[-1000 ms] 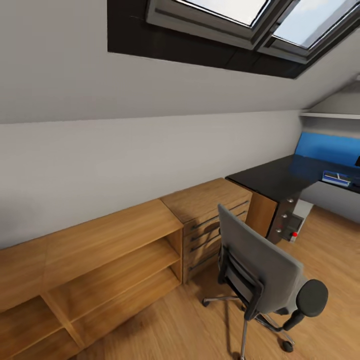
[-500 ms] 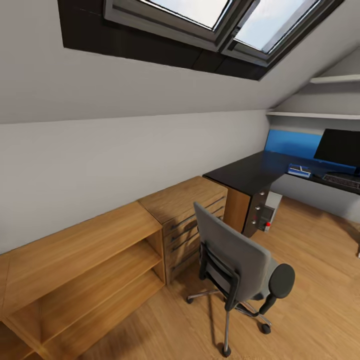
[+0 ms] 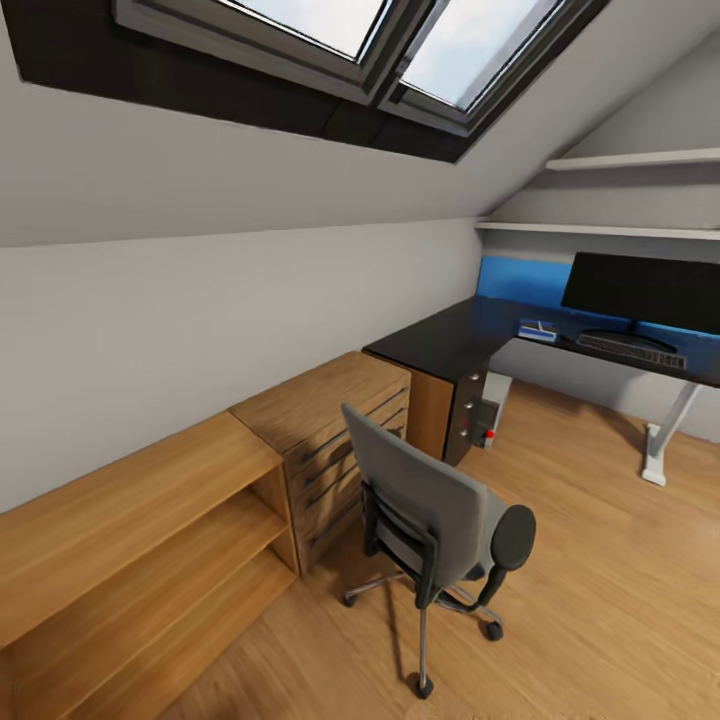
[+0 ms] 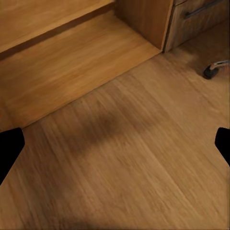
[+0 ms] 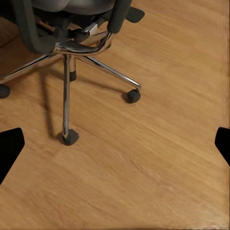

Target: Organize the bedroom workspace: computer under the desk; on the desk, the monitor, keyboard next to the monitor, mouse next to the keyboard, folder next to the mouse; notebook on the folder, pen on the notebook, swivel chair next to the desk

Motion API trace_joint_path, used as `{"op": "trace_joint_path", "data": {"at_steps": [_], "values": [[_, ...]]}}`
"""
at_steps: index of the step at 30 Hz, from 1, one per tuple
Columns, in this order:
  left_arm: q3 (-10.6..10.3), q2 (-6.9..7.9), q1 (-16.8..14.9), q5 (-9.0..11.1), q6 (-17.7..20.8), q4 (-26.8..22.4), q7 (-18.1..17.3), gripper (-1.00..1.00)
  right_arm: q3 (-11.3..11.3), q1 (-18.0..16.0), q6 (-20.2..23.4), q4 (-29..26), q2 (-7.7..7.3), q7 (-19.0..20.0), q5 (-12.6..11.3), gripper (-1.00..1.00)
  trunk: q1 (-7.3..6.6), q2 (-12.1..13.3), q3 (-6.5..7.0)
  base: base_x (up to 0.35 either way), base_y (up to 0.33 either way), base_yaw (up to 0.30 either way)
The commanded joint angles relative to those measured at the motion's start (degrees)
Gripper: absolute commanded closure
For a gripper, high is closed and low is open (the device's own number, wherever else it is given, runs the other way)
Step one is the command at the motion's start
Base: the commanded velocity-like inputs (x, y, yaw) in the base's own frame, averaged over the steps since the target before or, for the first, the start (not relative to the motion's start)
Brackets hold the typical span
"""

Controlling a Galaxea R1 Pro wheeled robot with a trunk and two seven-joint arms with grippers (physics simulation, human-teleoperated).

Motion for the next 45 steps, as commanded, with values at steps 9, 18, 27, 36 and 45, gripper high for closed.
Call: {"op": "trace_joint_path", "data": {"at_steps": [9,18,27,36,45], "values": [[-0.6,0.04,0.0,0.5,-0.1,-0.1,0.3,-1.00,0.5,0.0,-0.1,0.1,0.02,-0.3,0.0,-1.00,0.01,0.0,-0.05,0.000,0.244,-0.300],[-0.6,0.04,0.0,0.5,0.0,-0.1,0.3,-1.00,0.5,0.0,-0.1,0.1,0.02,-0.3,0.1,-1.00,0.01,0.0,-0.05,0.000,0.293,-0.300],[-0.6,0.04,0.0,0.5,0.0,-0.1,0.3,-1.00,0.6,0.0,-0.1,0.1,0.02,-0.3,0.1,-1.00,0.01,0.0,-0.05,0.000,0.288,-0.300],[-0.6,0.04,0.0,0.5,0.0,-0.1,0.3,-1.00,0.6,0.0,-0.1,0.1,0.02,-0.3,0.1,-1.00,0.01,0.0,-0.05,0.000,0.063,-0.300],[-0.6,0.05,0.0,0.5,0.0,-0.1,0.3,-1.00,0.6,0.0,-0.1,0.1,0.02,-0.3,0.1,-1.00,0.01,0.0,-0.05,0.000,0.007,-0.300]]}}
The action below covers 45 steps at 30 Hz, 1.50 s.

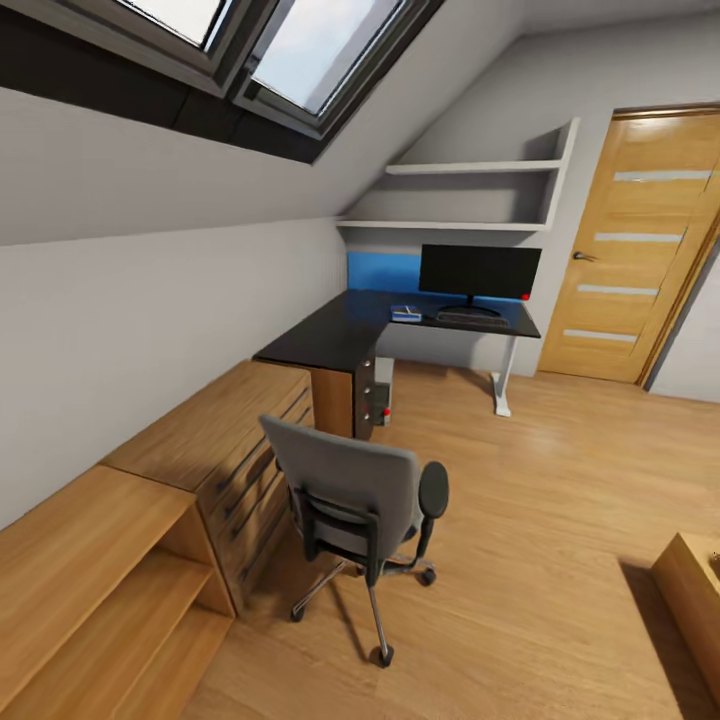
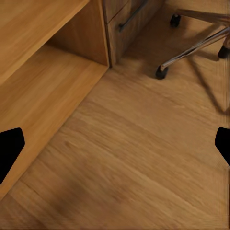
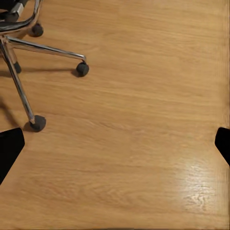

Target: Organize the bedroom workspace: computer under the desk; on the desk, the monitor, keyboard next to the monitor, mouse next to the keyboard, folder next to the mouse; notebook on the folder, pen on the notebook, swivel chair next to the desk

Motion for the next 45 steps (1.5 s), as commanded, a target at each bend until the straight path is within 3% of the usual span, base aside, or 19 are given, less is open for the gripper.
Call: {"op": "trace_joint_path", "data": {"at_steps": [1,45], "values": [[-0.5,0.04,0.0,0.5,-0.1,-0.1,0.3,-1.00,0.5,0.0,-0.1,0.0,0.02,-0.3,-0.2,-1.00,0.01,0.0,-0.05,0.000,0.008,-0.300],[-0.5,0.03,0.0,0.5,-0.1,-0.1,0.3,-1.00,0.6,0.0,-0.1,0.0,0.02,-0.3,-0.1,-1.00,0.01,0.0,-0.05,0.049,0.195,-0.300]]}}
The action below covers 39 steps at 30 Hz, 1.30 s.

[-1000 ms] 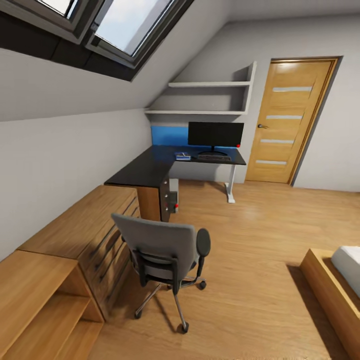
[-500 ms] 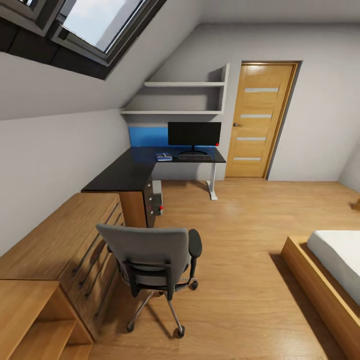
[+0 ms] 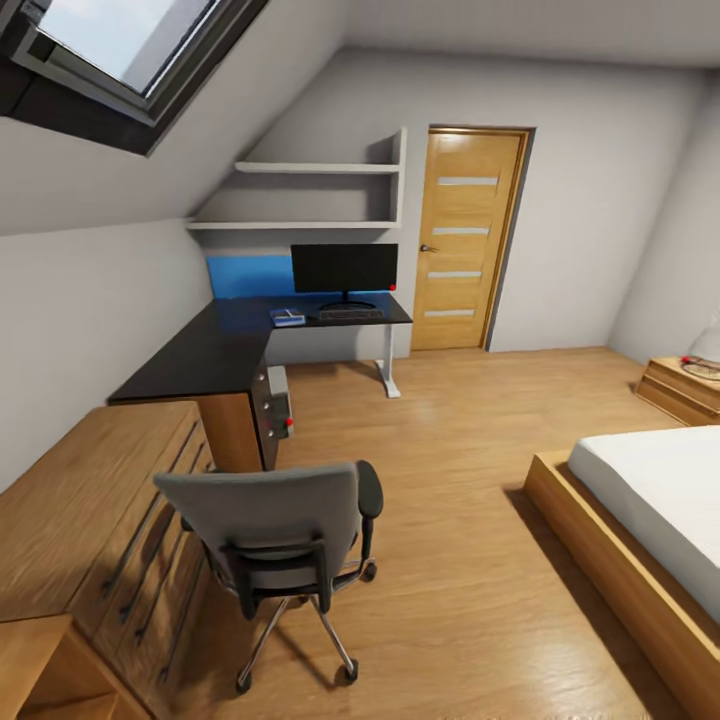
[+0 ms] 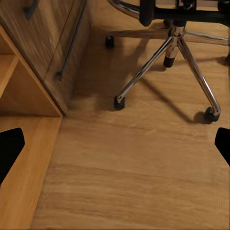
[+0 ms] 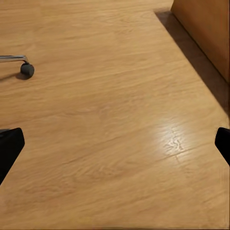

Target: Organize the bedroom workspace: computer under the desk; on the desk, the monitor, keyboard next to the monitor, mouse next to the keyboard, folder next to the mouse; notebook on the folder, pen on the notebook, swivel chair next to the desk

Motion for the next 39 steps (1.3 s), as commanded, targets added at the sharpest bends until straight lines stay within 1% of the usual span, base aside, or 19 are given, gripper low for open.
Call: {"op": "trace_joint_path", "data": {"at_steps": [1,7,18,31,39], "values": [[-0.5,0.04,0.0,0.5,-0.1,-0.1,0.3,-1.00,0.5,0.0,-0.1,0.1,0.03,-0.4,-0.2,-1.00,0.01,0.0,-0.05,0.008,0.286,-0.295],[-0.5,0.04,0.0,0.5,-0.1,-0.1,0.3,-1.00,0.5,0.0,-0.1,0.1,0.03,-0.4,-0.3,-1.00,0.01,0.0,-0.05,0.004,0.278,-0.200],[-0.5,0.04,0.0,0.5,-0.2,-0.1,0.3,-1.00,0.5,0.0,-0.1,0.1,0.11,-0.4,-0.2,-1.00,0.01,0.0,-0.05,-0.073,0.251,-0.037],[-0.4,0.04,0.0,0.5,-0.2,-0.1,0.3,-1.00,0.6,0.0,-0.2,0.1,0.10,-0.4,-0.2,-1.00,0.01,0.0,-0.05,-0.031,0.041,0.009],[-0.4,0.04,0.0,0.5,-0.2,-0.1,0.3,-1.00,0.6,0.0,-0.1,0.1,0.11,-0.4,-0.2,-1.00,0.01,0.0,-0.05,-0.002,0.003,0.191]]}}
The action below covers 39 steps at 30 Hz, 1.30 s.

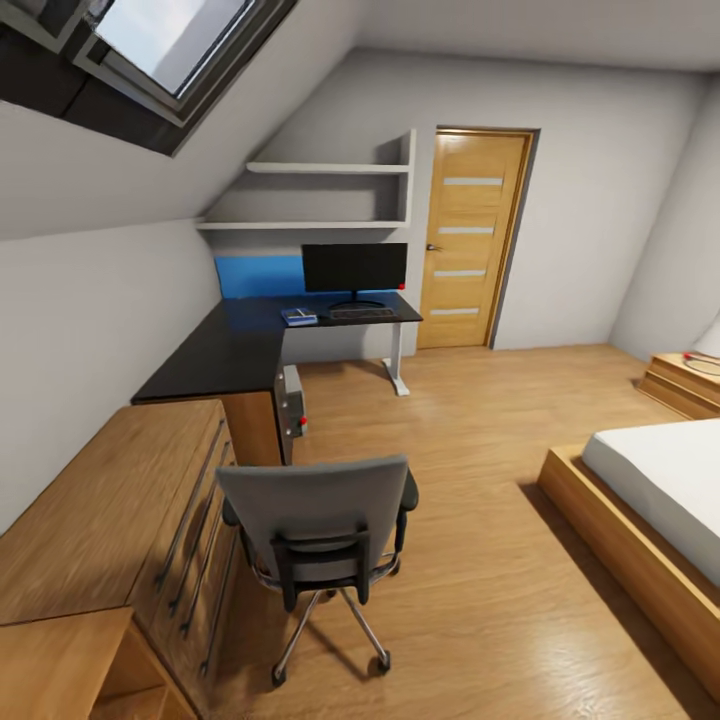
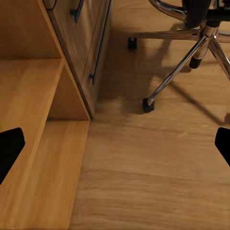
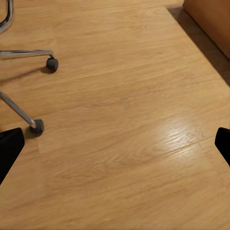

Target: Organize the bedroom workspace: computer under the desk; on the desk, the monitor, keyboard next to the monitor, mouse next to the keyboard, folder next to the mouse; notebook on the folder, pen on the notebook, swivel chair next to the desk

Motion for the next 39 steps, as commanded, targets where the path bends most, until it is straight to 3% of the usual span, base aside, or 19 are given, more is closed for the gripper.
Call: {"op": "trace_joint_path", "data": {"at_steps": [1,27,39], "values": [[-0.5,0.04,0.0,0.5,-0.1,-0.1,0.3,-1.00,0.5,0.0,-0.1,0.0,0.02,-0.3,-0.2,-1.00,0.00,0.0,-0.05,-0.001,0.001,0.250],[-0.5,0.04,0.0,0.5,-0.1,-0.1,0.3,-1.00,0.5,0.0,-0.1,0.0,-0.06,-0.3,-0.2,-1.00,0.00,0.0,-0.05,0.000,0.000,0.271],[-0.6,-0.04,0.0,0.5,-0.1,-0.1,0.2,-1.00,0.5,0.0,-0.5,0.0,-0.09,-0.3,-0.2,-1.00,0.00,0.0,-0.05,-0.034,0.000,0.068]]}}
